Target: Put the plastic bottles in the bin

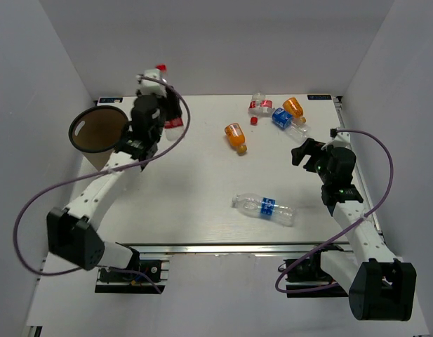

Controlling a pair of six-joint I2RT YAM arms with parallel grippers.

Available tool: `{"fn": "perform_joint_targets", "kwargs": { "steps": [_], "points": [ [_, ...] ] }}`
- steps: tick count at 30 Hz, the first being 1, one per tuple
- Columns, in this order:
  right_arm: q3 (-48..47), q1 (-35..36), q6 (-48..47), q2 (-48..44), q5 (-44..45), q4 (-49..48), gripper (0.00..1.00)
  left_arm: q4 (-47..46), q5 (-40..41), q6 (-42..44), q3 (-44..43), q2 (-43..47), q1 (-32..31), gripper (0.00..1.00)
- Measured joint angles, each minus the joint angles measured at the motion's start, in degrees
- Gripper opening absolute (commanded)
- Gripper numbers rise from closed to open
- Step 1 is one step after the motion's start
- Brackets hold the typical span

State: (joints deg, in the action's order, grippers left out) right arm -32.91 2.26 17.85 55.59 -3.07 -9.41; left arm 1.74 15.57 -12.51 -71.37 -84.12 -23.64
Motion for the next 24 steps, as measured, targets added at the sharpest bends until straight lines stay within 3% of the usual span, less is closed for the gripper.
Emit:
{"fn": "perform_joint_targets", "kwargs": {
  "steps": [4,10,15,20,24],
  "points": [
    [0.0,0.0,0.0,0.0,0.1,0.0,0.89,-5.6,5.9,3.5,-2.4,9.0,5.1,0.42],
    [0.0,0.0,-0.2,0.0,1.0,-0.2,0.90,-10.4,15.1,5.9,-3.0,9.7,18.1,0.42],
    [0.5,1.0,-2.2,0.1,0.3,-1.7,0.89,-9.6,20.4,6.1,-2.1,8.2,20.5,0.42],
    [0.6,7.5,-5.2,3.5,-0.3,-1.7,0.89,-10.6,28.6,8.1,-1.2,7.8,20.6,0.42],
    [1.0,13.0,-7.9,6.5,-2.0,-0.6,0.89,-11.6,32.8,9.6,1.6,8.2,21.3,0.60]
  ]
}}
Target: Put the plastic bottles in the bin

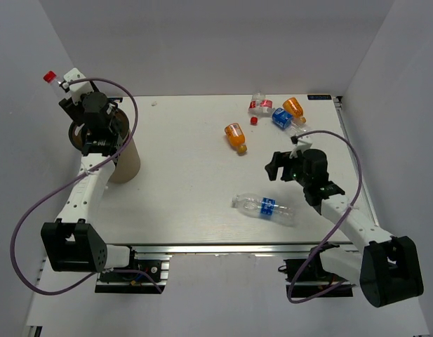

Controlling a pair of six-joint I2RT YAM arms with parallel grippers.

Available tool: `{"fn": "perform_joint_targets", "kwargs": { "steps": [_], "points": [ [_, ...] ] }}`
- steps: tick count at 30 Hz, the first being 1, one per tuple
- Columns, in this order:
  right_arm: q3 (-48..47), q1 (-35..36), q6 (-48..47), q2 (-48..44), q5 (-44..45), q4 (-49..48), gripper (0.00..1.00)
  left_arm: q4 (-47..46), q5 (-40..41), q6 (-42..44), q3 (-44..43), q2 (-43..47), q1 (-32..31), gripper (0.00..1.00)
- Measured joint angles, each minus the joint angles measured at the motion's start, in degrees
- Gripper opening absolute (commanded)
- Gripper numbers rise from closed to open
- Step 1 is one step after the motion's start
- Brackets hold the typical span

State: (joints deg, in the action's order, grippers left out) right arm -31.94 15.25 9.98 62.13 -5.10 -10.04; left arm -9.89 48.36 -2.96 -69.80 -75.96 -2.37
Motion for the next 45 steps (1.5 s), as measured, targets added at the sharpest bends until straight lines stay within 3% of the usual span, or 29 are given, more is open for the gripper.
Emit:
{"fn": "perform_joint_targets", "kwargs": {
  "steps": [1,6,9,12,16,20,27,32,37,42,45],
  "points": [
    [0.0,1.4,-0.7,0.5,0.0,0.6,0.90,0.1,0.9,0.1,0.3,-0.2,0.2,0.74],
    [-0.2,9.5,-3.1,1.4,1.5,6.9,0.89,4.0,3.4,-1.9,0.2,-1.2,0.4,0.88],
    [-0.2,12.8,-4.7,1.3,1.2,10.6,0.89,6.9,3.8,-3.6,-0.7,-1.7,0.4,0.90],
    [-0.3,15.2,-7.5,0.5,0.2,14.7,0.89,10.3,3.4,-5.2,-2.3,-1.7,0.4,0.98],
    [-0.9,17.5,-11.1,0.4,-1.5,18.1,0.89,14.5,0.8,-7.8,-5.2,-1.7,0.4,0.98],
    [-2.0,18.8,-13.9,2.0,-2.3,21.0,0.89,18.7,-8.9,-10.3,-6.9,-0.8,0.5,0.98],
    [-5.3,21.1,-19.6,4.2,-2.5,27.8,0.89,20.2,-38.4,-14.3,-7.4,0.7,0.1,0.98],
    [-9.6,21.4,-20.9,11.8,0.7,32.1,0.89,18.0,-48.3,-16.1,-4.8,1.5,-3.1,0.98],
    [-10.1,21.4,-21.6,18.3,3.5,35.6,0.80,17.5,-51.4,-16.6,-4.1,0.9,-8.3,0.98],
    [-10.1,21.4,-23.4,18.4,3.4,35.3,0.33,16.7,-53.8,-16.6,-4.0,-2.0,-13.2,0.98],
    [-9.8,21.4,-23.9,16.5,2.9,33.6,0.31,15.7,-57.9,-17.2,-2.6,-3.6,-14.8,0.98]
  ]
}}
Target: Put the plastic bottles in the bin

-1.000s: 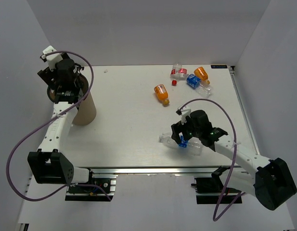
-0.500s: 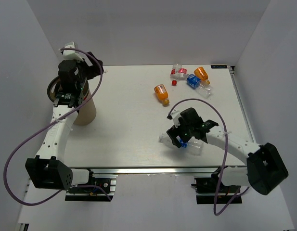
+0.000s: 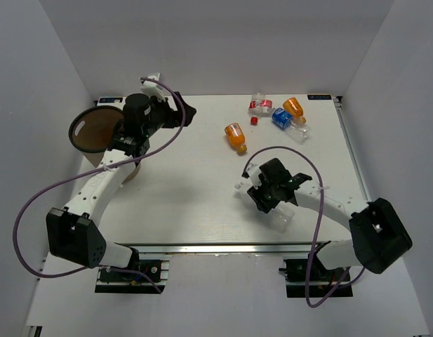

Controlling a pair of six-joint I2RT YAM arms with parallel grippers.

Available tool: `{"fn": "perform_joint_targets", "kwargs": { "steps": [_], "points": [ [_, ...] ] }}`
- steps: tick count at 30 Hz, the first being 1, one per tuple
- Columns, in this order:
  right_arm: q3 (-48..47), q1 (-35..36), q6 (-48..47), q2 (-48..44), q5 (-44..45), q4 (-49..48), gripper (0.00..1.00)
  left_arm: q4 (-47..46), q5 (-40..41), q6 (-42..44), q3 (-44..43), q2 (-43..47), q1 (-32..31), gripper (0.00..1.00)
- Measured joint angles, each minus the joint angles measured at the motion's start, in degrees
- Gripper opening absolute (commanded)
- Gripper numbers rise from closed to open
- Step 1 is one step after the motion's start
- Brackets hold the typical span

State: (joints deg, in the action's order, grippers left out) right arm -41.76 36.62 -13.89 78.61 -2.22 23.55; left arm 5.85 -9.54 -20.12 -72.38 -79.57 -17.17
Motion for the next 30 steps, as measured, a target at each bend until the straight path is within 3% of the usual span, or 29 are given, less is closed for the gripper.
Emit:
{"fn": "perform_joint_targets", "kwargs": {
  "steps": [7,13,18,26,27,30],
  "points": [
    [2.4,0.0,0.3,-13.1,-3.0,-16.0,0.32,-4.9,-10.7,-3.0,5.3,-0.7,-2.9,0.98],
    [0.5,0.0,3.7,-11.6,-5.7,-26.8,0.30,-10.7,-19.3,-6.3,8.0,-0.8,-7.5,0.98],
    [-1.9,0.0,7.0,-6.9,-6.7,-31.3,0.27,-12.3,-20.3,-6.6,8.0,-2.4,-11.1,0.98],
    [-1.1,-0.2,13.7,-6.9,-9.5,-39.7,0.29,-10.8,-16.9,-5.9,7.1,-6.6,-13.8,0.98],
    [-0.8,-0.3,14.2,-6.9,-9.6,-40.3,0.29,-10.5,-16.9,-5.9,6.8,-6.8,-13.9,0.93],
    [-0.6,-0.3,15.3,-7.0,-9.9,-40.9,0.35,-11.1,-18.1,-6.5,5.8,-7.5,-14.2,0.46]
  ]
}}
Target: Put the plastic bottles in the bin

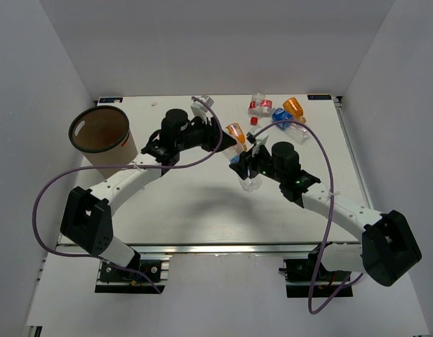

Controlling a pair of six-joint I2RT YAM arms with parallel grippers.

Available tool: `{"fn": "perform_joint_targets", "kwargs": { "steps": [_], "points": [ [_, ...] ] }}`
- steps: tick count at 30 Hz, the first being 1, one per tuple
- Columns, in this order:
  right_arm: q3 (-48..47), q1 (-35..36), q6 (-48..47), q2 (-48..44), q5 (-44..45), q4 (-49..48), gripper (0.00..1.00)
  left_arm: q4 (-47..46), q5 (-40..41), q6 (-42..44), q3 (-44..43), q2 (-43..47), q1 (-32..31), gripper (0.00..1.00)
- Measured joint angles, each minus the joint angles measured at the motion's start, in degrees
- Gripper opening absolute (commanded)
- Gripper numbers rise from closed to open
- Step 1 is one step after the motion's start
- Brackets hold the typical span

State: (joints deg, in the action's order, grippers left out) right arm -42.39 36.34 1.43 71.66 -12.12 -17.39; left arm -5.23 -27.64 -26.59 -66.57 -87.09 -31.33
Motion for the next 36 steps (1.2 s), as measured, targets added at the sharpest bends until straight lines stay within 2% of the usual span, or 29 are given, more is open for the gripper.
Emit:
{"fn": "perform_joint_targets", "kwargs": {
  "steps": [2,3,4,5,6,10,13,19,25,29,36],
  "points": [
    [0.1,-0.1,0.4,0.0,0.1,-0.3,0.45,-0.2,-0.5,-0.3,-0.3,-0.2,-0.2,0.18],
    [0.1,-0.1,0.6,0.0,0.3,-0.8,0.51,-0.5,-0.7,-0.7,-0.5,-0.2,-0.1,0.10],
    [0.1,-0.1,1.0,0.0,0.2,-1.1,0.65,-0.7,-1.2,-0.9,-0.6,-0.3,-0.1,0.03],
    [0.1,-0.1,1.2,0.0,0.4,-1.4,0.73,-1.0,-1.3,-0.9,-0.6,-0.3,0.0,0.00],
    [0.1,-0.1,1.6,0.0,0.5,-1.6,0.89,-1.0,-1.3,-0.9,-0.7,-0.3,0.0,0.00],
    [0.1,0.1,2.1,-0.1,1.7,-3.5,0.89,1.7,3.4,0.2,-1.8,-0.7,0.0,0.00],
    [0.1,0.1,2.3,-0.7,3.1,-3.8,0.89,7.3,10.8,2.3,-5.6,-1.3,0.0,0.00],
    [1.3,-0.6,2.7,-5.0,6.1,-3.9,0.89,14.3,30.9,7.6,-14.7,0.0,4.8,0.00],
    [2.8,-4.5,3.6,-6.1,9.0,-3.5,0.89,17.7,58.0,14.0,-17.8,8.3,11.3,0.00],
    [2.9,-7.4,4.9,-5.3,9.6,-2.5,0.89,19.8,72.6,17.4,-24.8,11.3,13.6,0.00],
    [2.9,-10.3,7.0,-3.9,8.2,-2.4,0.89,20.4,86.0,21.7,-29.2,14.4,14.0,0.00]
  ]
}}
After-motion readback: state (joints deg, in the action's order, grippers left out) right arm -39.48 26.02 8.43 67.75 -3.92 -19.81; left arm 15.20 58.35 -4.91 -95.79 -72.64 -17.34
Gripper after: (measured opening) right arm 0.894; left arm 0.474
